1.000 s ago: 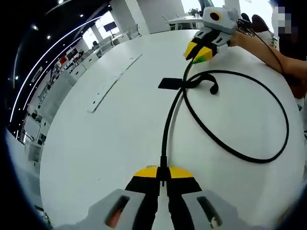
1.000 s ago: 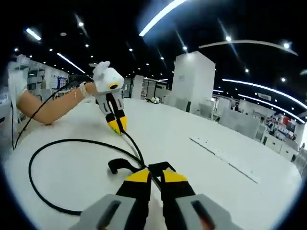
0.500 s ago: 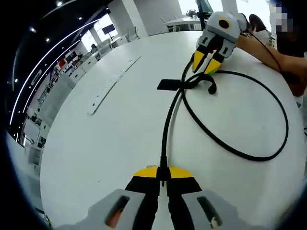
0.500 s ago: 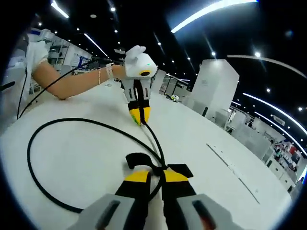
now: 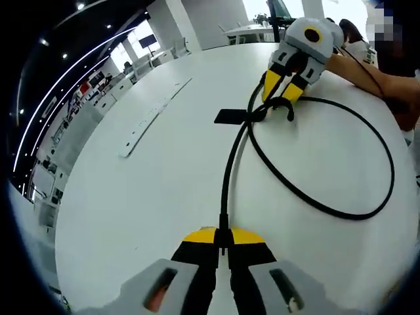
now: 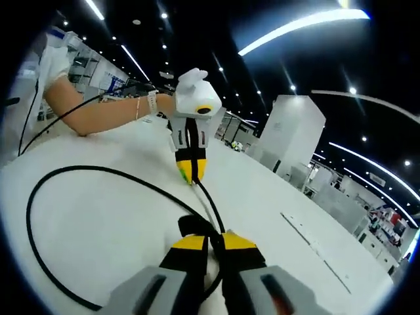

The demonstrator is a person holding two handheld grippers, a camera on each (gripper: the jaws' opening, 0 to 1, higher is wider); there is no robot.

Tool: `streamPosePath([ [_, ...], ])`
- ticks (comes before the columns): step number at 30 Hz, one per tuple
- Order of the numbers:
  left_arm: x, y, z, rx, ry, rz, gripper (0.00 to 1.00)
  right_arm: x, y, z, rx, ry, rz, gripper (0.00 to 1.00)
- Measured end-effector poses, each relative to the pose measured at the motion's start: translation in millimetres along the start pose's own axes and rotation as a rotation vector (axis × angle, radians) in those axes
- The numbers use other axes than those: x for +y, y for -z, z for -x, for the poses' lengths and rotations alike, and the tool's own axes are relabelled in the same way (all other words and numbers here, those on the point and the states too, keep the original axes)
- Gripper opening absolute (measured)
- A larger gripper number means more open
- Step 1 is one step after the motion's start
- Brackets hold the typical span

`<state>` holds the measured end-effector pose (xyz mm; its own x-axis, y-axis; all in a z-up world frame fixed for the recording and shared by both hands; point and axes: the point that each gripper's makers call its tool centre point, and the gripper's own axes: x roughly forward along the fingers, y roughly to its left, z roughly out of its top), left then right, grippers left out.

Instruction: Find the charging cable on the desk, coil it up and secure with Velcro.

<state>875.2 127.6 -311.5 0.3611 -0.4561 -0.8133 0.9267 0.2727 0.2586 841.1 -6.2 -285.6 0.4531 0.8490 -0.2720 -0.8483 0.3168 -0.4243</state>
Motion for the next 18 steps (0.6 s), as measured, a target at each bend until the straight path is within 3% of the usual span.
streamPosePath([
  [18, -1.2, 0.6, 1.2, 0.001, -0.004, -0.01, 0.06, 11.0, -26.3, -4.6, -0.058, -0.02, 0.047, 0.07],
])
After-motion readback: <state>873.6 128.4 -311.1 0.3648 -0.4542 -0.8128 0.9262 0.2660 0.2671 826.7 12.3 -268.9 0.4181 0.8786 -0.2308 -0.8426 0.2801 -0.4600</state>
